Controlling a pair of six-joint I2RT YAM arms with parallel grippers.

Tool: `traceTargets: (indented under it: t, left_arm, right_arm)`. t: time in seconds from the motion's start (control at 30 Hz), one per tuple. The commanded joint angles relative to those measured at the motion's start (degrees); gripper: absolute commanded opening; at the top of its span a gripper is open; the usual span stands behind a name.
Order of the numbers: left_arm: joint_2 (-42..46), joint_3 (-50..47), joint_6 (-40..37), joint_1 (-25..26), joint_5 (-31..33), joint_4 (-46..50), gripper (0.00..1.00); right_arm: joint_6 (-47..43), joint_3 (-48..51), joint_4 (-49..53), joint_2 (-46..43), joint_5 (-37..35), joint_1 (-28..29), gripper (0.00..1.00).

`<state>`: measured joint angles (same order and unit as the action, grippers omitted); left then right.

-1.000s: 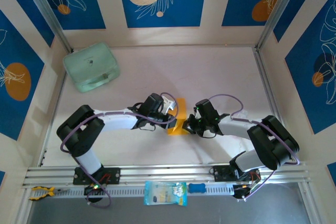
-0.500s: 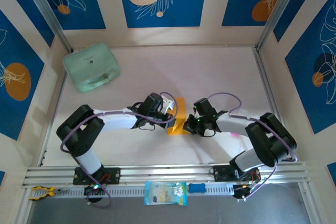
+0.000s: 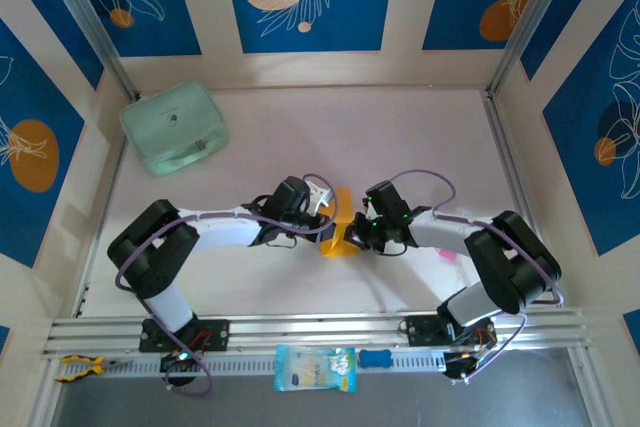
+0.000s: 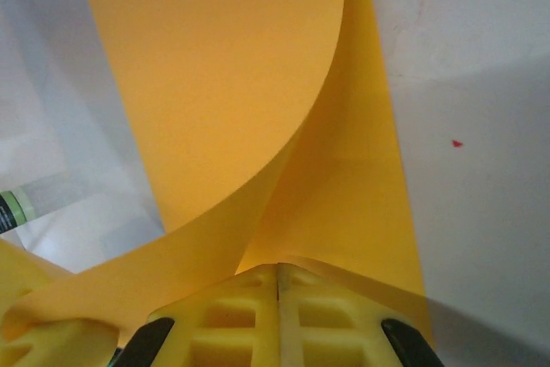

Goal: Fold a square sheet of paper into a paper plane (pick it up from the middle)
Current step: Fold the triangle a second time at the center of the table.

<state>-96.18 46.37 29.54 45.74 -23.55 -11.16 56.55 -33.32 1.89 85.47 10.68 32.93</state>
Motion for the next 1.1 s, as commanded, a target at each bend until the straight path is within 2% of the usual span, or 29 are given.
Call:
traceTargets:
  t: [0.0,0.27,1.07]
  left_arm:
    - [-0.3,-0.6,-0.3,-0.7,0.6,0.1,0.00]
    - [-0.3,-0.5,-1.8,-1.3,3.3,2.6,0.00]
    - [-2.9,-0.8,-1.9,-1.7,9.0,4.5,0.00]
  right_arm:
    - [1.4,-0.3,-0.3,2.1,0.8,0.7,0.03]
    - [1.1,2.0,2.7,1.1,-1.9,0.6,0.03]
    - [-0.7,1.4,4.6,0.0,-1.1,-0.1,0.03]
